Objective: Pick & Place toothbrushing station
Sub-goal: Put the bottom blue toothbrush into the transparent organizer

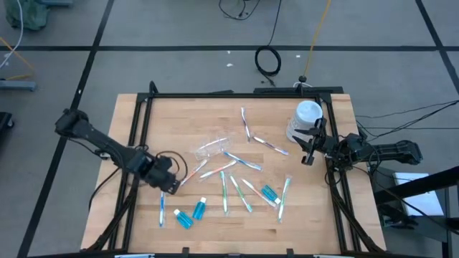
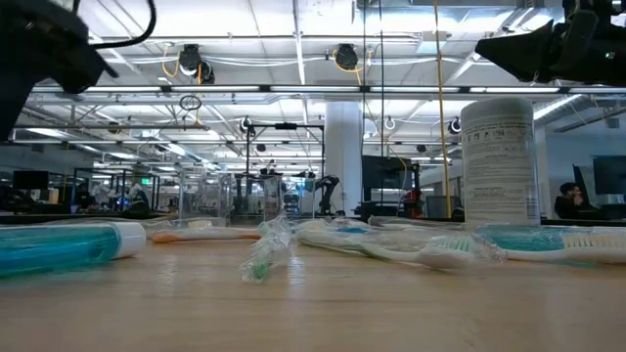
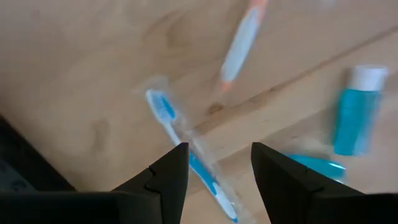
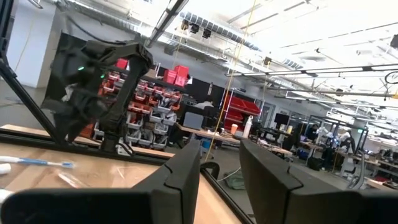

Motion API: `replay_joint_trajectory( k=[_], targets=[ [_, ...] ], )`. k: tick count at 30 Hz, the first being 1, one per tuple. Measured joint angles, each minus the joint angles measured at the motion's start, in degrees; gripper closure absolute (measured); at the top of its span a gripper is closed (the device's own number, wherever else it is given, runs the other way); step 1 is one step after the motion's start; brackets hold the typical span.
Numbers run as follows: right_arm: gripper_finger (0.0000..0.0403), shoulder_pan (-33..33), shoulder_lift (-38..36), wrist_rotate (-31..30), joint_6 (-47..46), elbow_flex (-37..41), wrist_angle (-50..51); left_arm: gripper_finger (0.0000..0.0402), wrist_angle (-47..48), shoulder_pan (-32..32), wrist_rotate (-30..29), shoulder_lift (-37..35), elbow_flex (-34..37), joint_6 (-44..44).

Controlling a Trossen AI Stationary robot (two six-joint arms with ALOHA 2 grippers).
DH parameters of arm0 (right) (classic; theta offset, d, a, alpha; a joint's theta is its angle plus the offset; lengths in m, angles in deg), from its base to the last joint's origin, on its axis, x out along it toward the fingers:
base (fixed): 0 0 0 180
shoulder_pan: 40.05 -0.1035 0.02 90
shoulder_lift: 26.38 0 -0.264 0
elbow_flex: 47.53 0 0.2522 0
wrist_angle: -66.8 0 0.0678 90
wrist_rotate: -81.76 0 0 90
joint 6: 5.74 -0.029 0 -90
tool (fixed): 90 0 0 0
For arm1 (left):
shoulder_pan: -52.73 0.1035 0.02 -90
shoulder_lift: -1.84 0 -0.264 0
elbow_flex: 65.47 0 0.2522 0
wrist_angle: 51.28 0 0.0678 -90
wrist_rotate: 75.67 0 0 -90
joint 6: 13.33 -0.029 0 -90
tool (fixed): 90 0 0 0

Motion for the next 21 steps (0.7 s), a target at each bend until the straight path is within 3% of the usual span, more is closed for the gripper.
replay_joint_trajectory(
  k=[10,15,21],
  targets=[
    [0.0298,0.0,0.0,0.0,-0.1,0.0,0.6,0.0220,-1.2,-6.6,1.5,12.5,0.0,8.0],
    [0.0298,0.0,0.0,0.0,-0.1,0.0,1.7,0.0220,-4.7,-7.4,2.0,14.9,0.0,8.1],
    [0.0300,0.0,0.0,0.1,-0.2,0.0,2.6,0.0220,-2.5,-7.4,2.0,16.0,0.6,9.5]
  ],
)
